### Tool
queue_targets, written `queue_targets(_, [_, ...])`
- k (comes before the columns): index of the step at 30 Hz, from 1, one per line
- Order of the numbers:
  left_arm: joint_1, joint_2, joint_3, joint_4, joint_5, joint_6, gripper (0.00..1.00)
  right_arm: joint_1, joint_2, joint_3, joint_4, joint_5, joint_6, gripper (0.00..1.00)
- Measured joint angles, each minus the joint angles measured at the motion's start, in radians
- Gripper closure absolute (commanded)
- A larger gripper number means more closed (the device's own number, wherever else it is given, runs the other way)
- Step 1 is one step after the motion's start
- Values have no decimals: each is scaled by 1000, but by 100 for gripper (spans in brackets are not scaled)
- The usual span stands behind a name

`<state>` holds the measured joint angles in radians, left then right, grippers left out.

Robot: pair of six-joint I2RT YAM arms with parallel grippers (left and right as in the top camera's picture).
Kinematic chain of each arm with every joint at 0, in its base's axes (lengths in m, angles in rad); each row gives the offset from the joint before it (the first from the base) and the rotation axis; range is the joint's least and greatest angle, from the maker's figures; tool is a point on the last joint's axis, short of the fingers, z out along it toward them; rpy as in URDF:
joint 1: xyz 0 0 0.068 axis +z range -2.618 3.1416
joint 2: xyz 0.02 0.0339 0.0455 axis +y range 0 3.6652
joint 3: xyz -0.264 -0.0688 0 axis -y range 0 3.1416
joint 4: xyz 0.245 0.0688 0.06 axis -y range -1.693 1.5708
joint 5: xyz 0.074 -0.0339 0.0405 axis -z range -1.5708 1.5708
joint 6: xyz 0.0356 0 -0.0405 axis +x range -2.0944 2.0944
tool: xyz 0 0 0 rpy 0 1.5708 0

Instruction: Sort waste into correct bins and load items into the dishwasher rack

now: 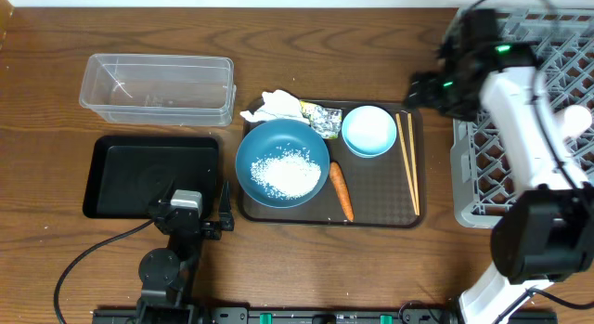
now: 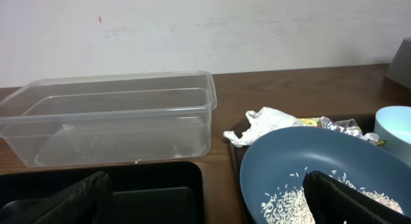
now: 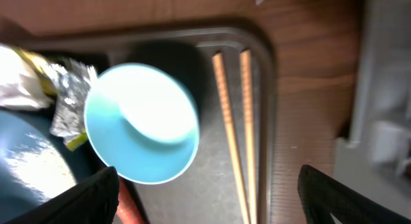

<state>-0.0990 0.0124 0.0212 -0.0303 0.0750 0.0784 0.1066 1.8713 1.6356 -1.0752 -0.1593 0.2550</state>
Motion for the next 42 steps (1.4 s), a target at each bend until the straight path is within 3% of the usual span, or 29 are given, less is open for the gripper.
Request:
queue_targets(6, [0, 0, 0, 0, 0, 0, 2, 130, 0, -105, 106, 54, 52, 16])
queue_targets(14, [0, 0, 0, 0, 0, 0, 2, 266, 0, -238, 310, 29, 31, 13])
queue_targets(28, [0, 0, 0, 0, 0, 0, 2, 383, 76, -252, 356, 201, -12, 21])
queue_targets(42, [0, 0, 0, 0, 0, 0, 2, 383, 117, -255, 329, 236, -26, 78])
